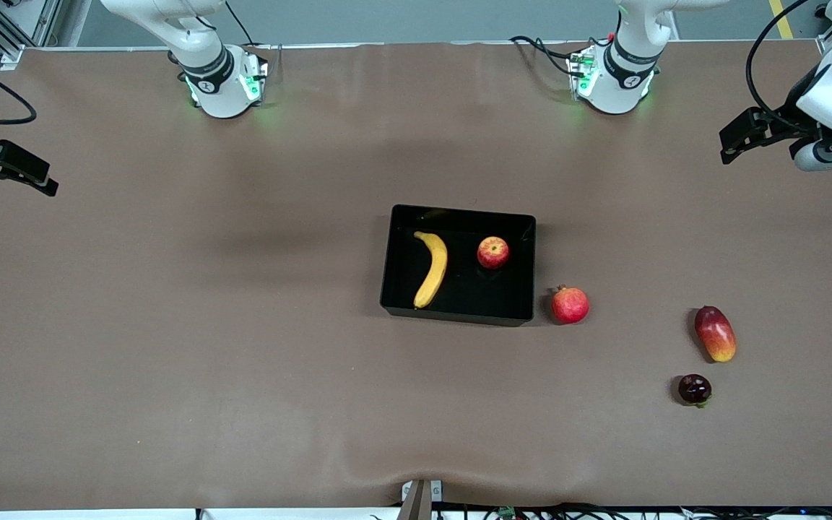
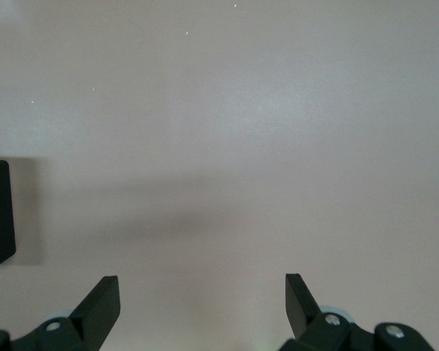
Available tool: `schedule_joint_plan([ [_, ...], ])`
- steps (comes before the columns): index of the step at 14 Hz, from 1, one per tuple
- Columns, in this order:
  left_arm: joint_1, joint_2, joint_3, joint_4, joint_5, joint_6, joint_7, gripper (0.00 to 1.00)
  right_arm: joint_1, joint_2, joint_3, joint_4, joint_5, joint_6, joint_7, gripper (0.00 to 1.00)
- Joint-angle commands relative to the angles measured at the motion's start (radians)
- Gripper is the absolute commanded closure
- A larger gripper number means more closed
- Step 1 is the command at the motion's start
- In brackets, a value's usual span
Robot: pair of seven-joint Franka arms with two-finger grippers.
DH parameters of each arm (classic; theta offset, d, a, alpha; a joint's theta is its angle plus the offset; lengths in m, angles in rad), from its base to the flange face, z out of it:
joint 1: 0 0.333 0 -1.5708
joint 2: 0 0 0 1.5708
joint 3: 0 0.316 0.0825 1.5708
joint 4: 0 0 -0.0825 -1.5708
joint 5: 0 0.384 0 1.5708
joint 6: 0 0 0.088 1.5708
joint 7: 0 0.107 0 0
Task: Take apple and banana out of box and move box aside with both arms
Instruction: 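Move the left gripper over the small red apple in the black tray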
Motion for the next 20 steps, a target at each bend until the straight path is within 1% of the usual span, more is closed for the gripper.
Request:
schedule_joint_plan([
  [1, 0.005, 0.007, 0.001, 0.022, -0.016, -0.024, 0.018, 0.0, 0.004, 0.008, 0.002, 0.019, -0.012, -0.012, 0.007, 0.0],
  [6, -0.011, 0.038, -0.001, 0.049, 0.001, -0.024, -0.001, 0.0, 0.004, 0.008, 0.002, 0.019, -0.012, -0.012, 0.007, 0.0],
  [10, -0.014, 0.064, -0.027, 0.046, -0.007, -0.024, -0.035, 0.0, 0.004, 0.008, 0.002, 0.019, -0.012, -0.012, 0.007, 0.0],
  [12, -0.014, 0.094, -0.079, 0.043, -0.015, -0.024, -0.154, 0.0, 0.004, 0.008, 0.002, 0.019, -0.012, -0.012, 0.007, 0.0],
  [15, -0.014, 0.172, -0.189, 0.043, -0.016, -0.001, -0.337, 0.0, 0.004, 0.008, 0.002, 0.019, -0.012, -0.012, 0.007, 0.0],
  [19, -0.018, 0.298, -0.317, 0.037, -0.016, 0.131, -0.556, 0.0, 0.004, 0.008, 0.002, 0.019, -0.012, -0.01, 0.007, 0.0],
  [20, -0.034, 0.327, -0.329, 0.035, -0.003, 0.165, -0.605, 0.0, 0.005, 0.008, 0.002, 0.019, -0.012, -0.012, 0.007, 0.0],
])
